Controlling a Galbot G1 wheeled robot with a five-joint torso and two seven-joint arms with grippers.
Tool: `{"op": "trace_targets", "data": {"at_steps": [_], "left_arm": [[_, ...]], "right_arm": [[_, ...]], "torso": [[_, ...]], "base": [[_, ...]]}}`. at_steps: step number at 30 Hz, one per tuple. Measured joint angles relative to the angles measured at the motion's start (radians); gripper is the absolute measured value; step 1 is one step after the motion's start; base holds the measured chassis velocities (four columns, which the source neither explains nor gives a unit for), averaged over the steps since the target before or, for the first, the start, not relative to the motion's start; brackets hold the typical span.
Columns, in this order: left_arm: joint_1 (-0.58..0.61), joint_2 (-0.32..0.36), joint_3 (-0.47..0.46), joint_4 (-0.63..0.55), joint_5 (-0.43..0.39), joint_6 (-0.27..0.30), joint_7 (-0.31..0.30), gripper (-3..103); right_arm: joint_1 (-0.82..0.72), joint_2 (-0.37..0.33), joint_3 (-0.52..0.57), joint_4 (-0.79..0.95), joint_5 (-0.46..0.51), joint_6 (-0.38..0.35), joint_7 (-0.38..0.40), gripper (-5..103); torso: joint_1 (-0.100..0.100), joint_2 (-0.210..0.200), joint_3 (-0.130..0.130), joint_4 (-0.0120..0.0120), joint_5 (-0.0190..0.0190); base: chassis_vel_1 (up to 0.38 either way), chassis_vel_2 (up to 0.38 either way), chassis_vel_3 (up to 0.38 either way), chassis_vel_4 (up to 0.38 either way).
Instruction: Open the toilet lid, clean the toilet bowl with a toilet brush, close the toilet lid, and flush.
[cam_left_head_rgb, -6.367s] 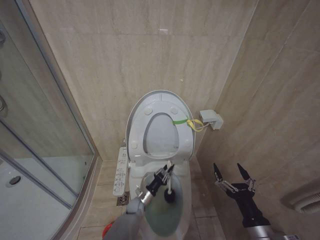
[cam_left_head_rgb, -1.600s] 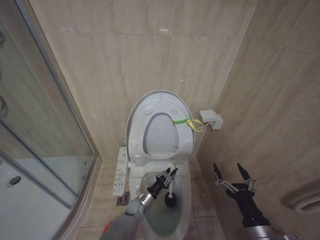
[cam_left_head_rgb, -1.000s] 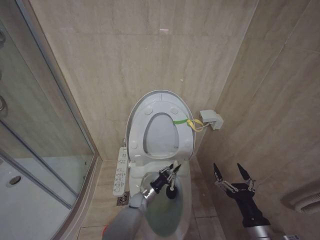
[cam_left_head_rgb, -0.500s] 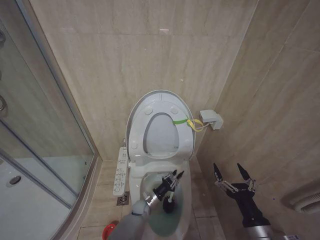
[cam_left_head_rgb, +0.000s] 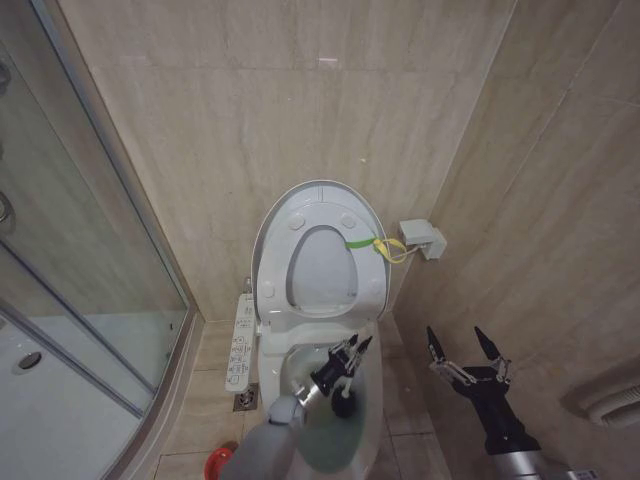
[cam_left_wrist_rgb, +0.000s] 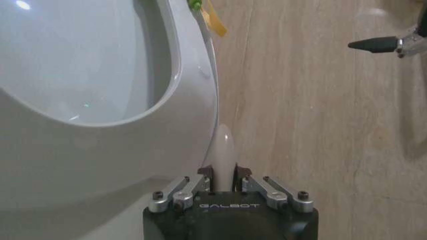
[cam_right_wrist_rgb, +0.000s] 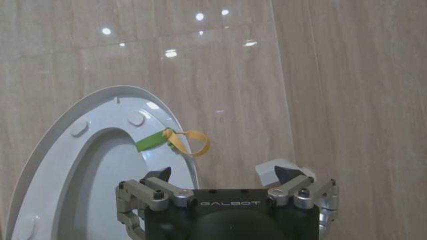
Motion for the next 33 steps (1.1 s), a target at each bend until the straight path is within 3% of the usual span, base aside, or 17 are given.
{"op": "trace_targets", "data": {"at_steps": [10,21,33], "left_arm": [[0.001,0.045,0.021,-0.066,-0.043,0.002,-0.014,21],[0.145,0.179,0.023,-0.216,-0.106,0.032,-0.053,21],[0.276,0.235,-0.019,-0.321,-0.097,0.030,-0.066,21]], "right_arm": [[0.000,0.000,0.000,0.000,0.000,0.000,0.000,100],[0.000,0.000,0.000,0.000,0.000,0.000,0.000,100],[0.000,0.000,0.000,0.000,0.000,0.000,0.000,100]], "torso": [[0.000,0.000,0.000,-0.0004,-0.0001],[0.000,0.000,0.000,0.0000,-0.0002],[0.000,0.000,0.000,-0.0001,-0.0001]], "base": [[0.000,0.000,0.000,0.000],[0.000,0.000,0.000,0.000],[0.000,0.000,0.000,0.000]]}}
